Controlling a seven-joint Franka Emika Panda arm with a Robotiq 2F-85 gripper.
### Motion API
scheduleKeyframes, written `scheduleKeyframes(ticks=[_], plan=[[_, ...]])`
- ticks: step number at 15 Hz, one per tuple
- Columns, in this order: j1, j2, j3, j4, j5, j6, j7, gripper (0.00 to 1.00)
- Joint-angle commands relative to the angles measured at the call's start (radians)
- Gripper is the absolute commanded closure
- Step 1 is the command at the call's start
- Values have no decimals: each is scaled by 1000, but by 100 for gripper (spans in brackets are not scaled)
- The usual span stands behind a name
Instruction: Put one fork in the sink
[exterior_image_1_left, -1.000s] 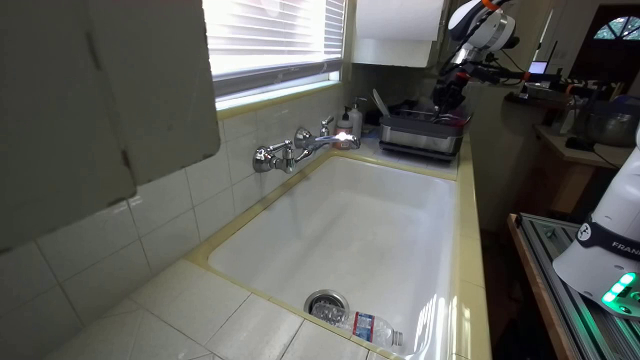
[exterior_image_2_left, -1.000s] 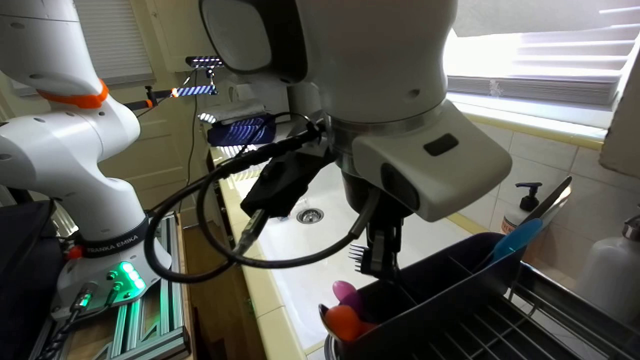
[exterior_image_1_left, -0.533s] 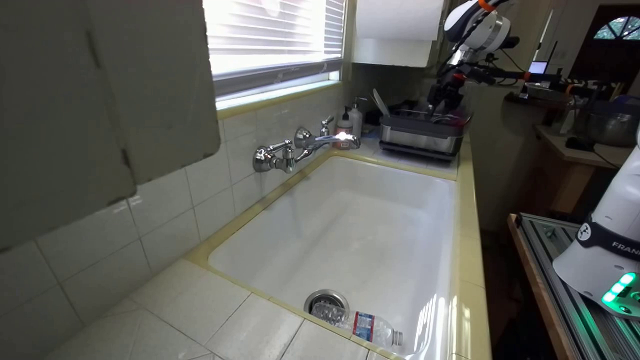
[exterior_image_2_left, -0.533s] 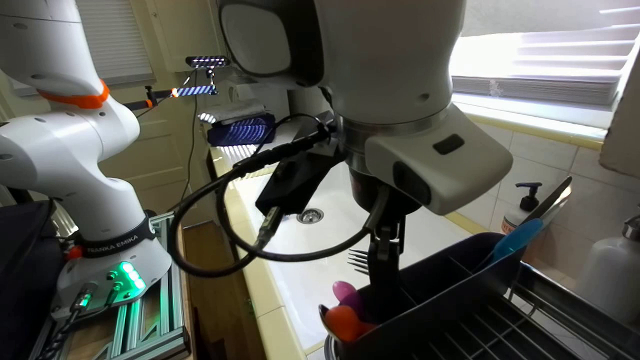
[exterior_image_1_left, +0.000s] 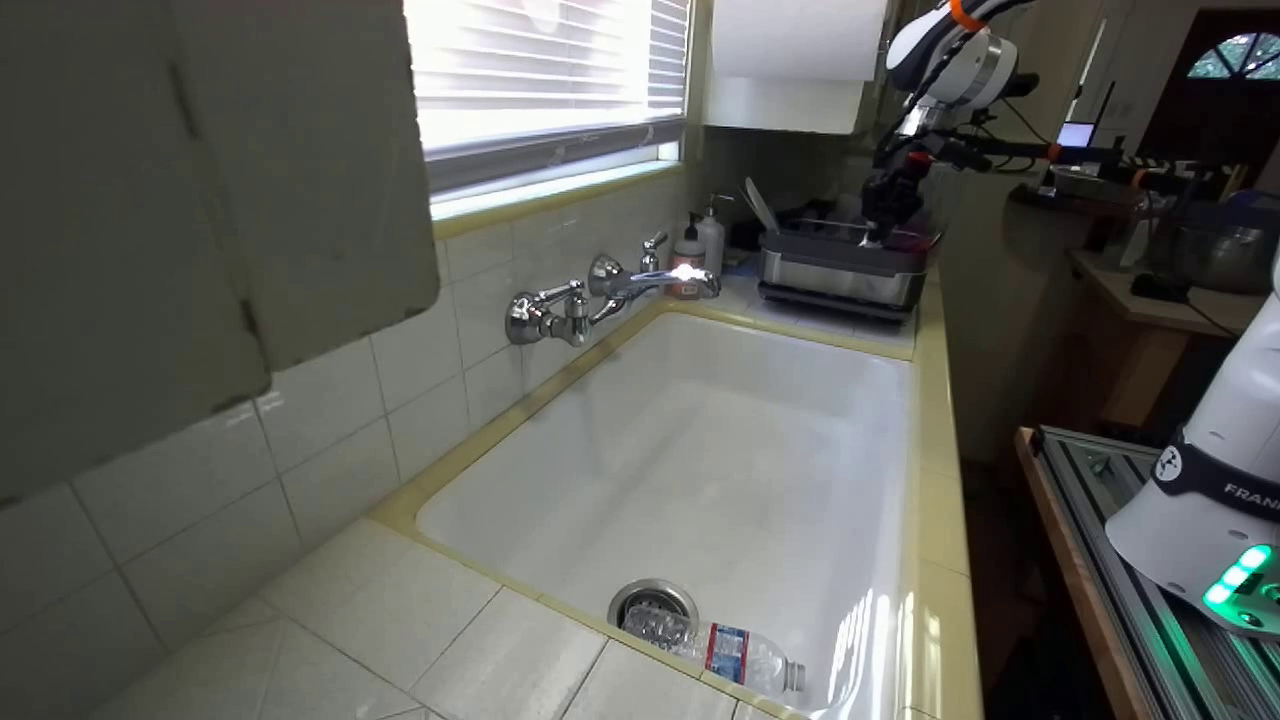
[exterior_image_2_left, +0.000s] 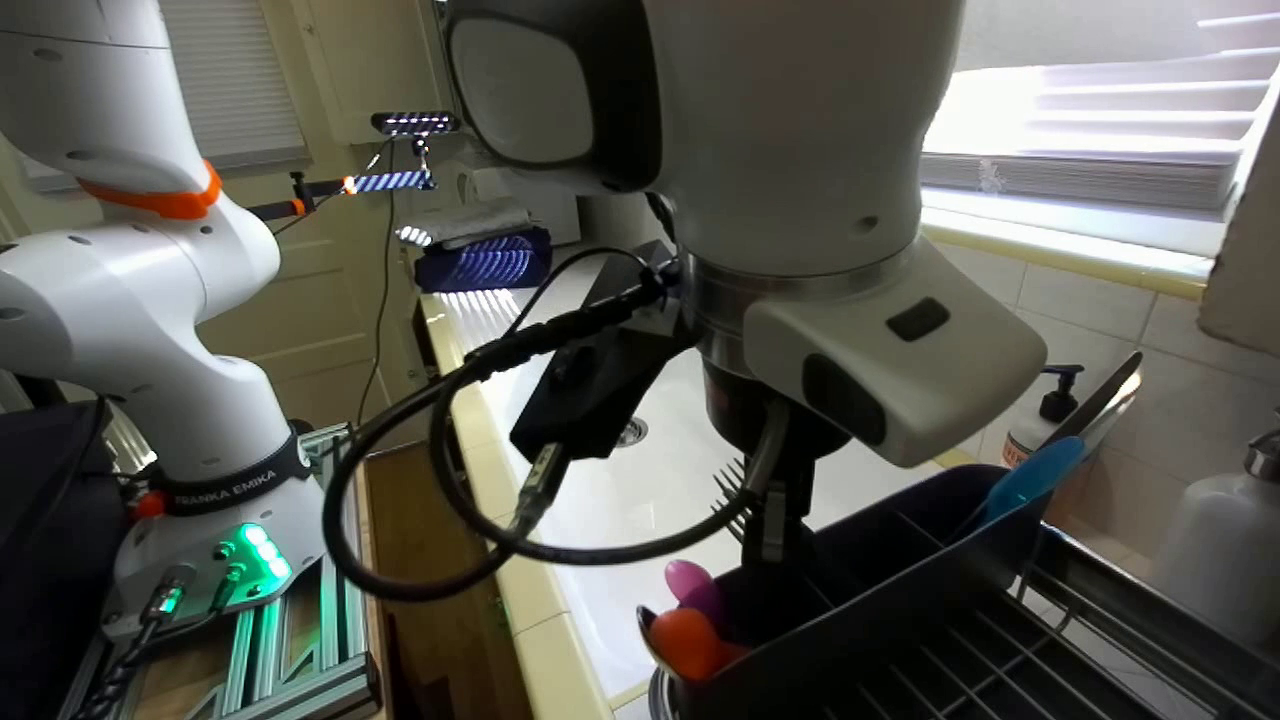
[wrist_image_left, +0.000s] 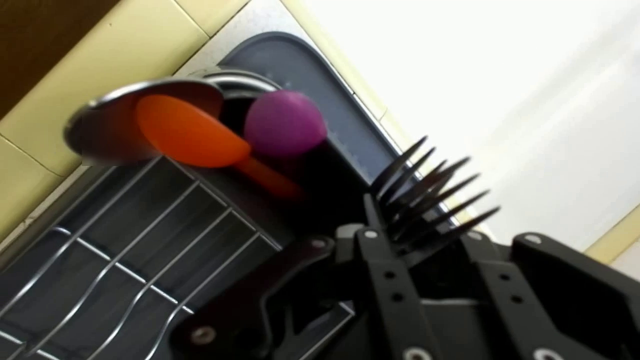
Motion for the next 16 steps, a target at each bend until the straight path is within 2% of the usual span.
scheduleKeyframes(ticks=[1, 7, 8, 9, 10, 11, 12, 16], plan=[[-15, 29, 5, 43, -5, -59, -19, 98], [-15, 16, 6, 57, -25, -39, -12, 95], [-14, 17, 6, 57, -32, -36, -10, 63], [-13, 18, 7, 58, -33, -35, -7, 62], [-13, 18, 8, 62, -33, -33, -7, 56], [-12, 17, 9, 63, -34, -29, -8, 67], [-12, 17, 11, 66, -32, -29, -9, 87], [-12, 17, 14, 77, -33, -31, -12, 100]])
